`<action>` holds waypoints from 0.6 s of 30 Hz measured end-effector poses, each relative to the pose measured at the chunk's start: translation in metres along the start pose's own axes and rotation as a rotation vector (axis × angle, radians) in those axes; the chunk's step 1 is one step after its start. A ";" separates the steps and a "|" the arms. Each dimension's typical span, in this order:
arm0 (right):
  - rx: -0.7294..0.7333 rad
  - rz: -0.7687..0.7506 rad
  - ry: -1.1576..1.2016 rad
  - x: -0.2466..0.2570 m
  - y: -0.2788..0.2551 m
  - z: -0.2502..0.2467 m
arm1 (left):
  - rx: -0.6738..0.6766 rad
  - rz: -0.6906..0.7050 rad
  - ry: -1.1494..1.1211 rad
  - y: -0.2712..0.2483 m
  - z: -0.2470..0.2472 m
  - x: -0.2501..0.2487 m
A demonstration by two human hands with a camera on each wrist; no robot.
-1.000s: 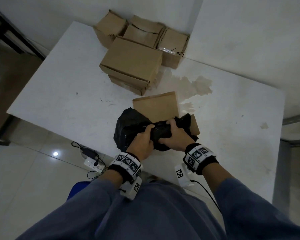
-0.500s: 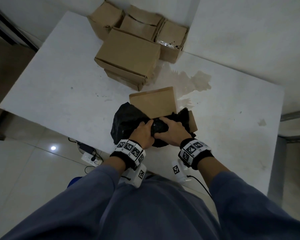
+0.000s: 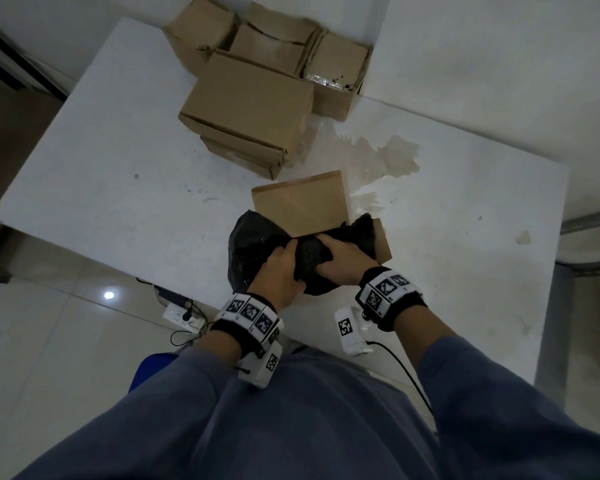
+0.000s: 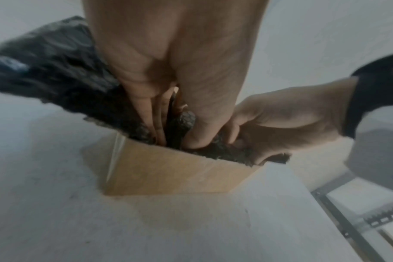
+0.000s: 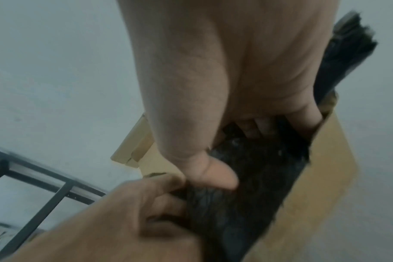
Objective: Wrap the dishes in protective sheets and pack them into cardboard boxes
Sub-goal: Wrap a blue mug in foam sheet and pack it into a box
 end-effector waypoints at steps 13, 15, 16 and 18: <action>-0.007 -0.090 -0.325 -0.002 -0.001 -0.012 | -0.023 0.085 0.485 0.002 -0.005 -0.010; -0.042 -0.116 -0.370 0.000 -0.002 -0.012 | -0.044 0.084 0.507 0.005 -0.003 -0.011; -0.059 -0.140 -0.402 0.000 -0.002 -0.011 | -0.049 0.081 0.519 0.006 -0.002 -0.011; -0.101 -0.196 -0.471 -0.001 -0.002 -0.008 | -0.055 0.076 0.543 0.008 -0.001 -0.012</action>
Point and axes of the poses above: each hand's wrist, its own y-axis towards the middle knuckle, its own z-axis out of the palm, x = y × z, the point moved 1 cm from there along y, towards the middle knuckle, and after that the axes turned 1 degree about z, right-handed, at the moved point
